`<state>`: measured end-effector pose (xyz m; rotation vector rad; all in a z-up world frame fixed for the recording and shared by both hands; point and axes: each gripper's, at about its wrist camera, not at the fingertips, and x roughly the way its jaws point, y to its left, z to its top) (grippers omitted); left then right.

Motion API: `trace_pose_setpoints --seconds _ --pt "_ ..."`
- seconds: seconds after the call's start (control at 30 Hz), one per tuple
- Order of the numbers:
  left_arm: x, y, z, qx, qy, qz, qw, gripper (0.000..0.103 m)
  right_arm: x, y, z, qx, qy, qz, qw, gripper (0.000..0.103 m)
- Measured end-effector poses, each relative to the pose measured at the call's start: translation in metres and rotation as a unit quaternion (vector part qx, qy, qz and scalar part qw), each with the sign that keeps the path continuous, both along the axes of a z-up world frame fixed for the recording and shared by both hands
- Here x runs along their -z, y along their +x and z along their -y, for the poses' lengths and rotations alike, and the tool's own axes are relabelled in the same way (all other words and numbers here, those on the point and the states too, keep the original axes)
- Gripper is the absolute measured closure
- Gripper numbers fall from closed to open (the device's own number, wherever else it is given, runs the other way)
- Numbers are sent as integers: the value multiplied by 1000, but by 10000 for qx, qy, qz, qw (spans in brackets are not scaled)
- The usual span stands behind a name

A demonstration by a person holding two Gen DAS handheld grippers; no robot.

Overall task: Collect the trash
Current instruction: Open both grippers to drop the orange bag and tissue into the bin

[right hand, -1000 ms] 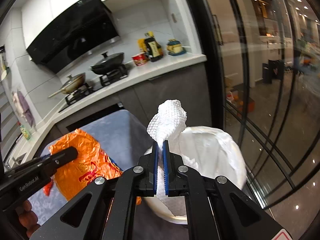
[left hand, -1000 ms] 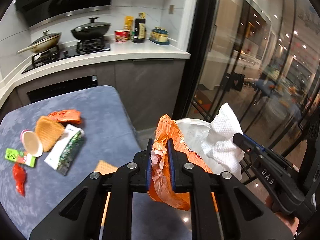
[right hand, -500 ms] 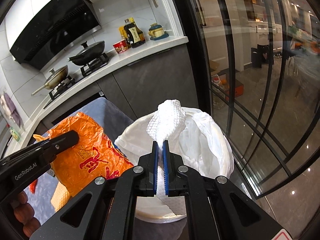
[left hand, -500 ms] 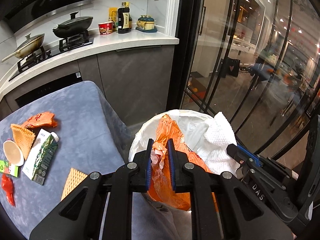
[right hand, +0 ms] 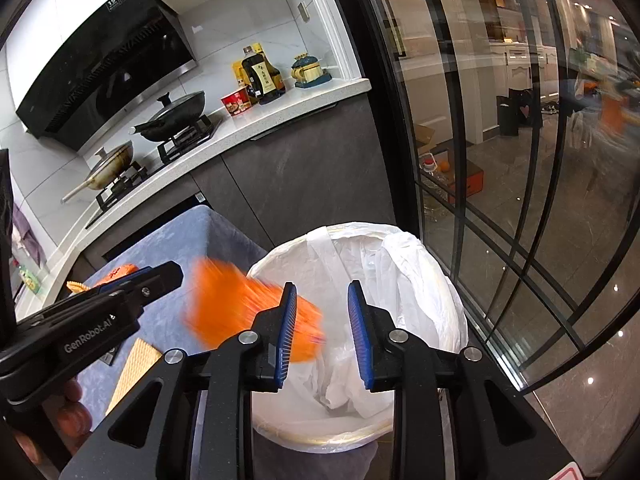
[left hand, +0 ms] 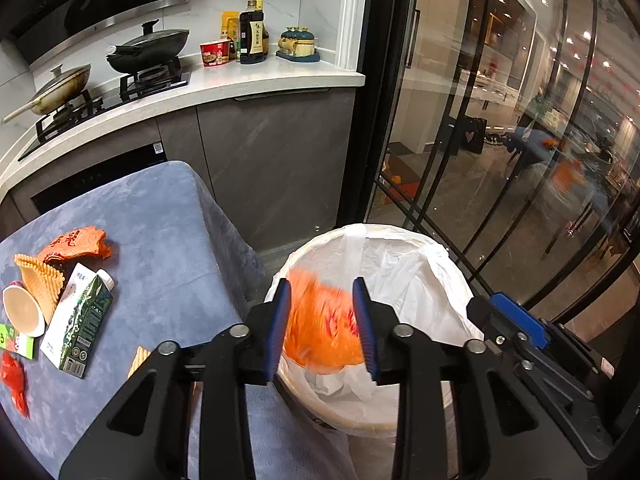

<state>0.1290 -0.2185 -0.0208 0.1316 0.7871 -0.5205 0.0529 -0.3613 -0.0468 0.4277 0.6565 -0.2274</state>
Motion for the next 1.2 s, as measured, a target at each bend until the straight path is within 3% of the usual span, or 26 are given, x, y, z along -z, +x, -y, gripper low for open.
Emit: trace_pose_setpoints --seconds 0.37,0.47,0.67,1.2 --pt "-3 1 -6 -46 -40 11 10000 69 -6 -1 -5 -50 -16 85 9999 75" --pt "-4 0 -12 -78 -64 10 9999 69 -8 -2 -8 -49 -36 122 9999 68" --pt "-7 0 -23 -167 -95 26 9998 69 -11 -3 -15 -119 -64 162 9998 66" --pt "-12 -8 -76 -595 -224 132 9979 50 -28 -4 -54 -406 -205 292 9985 56"
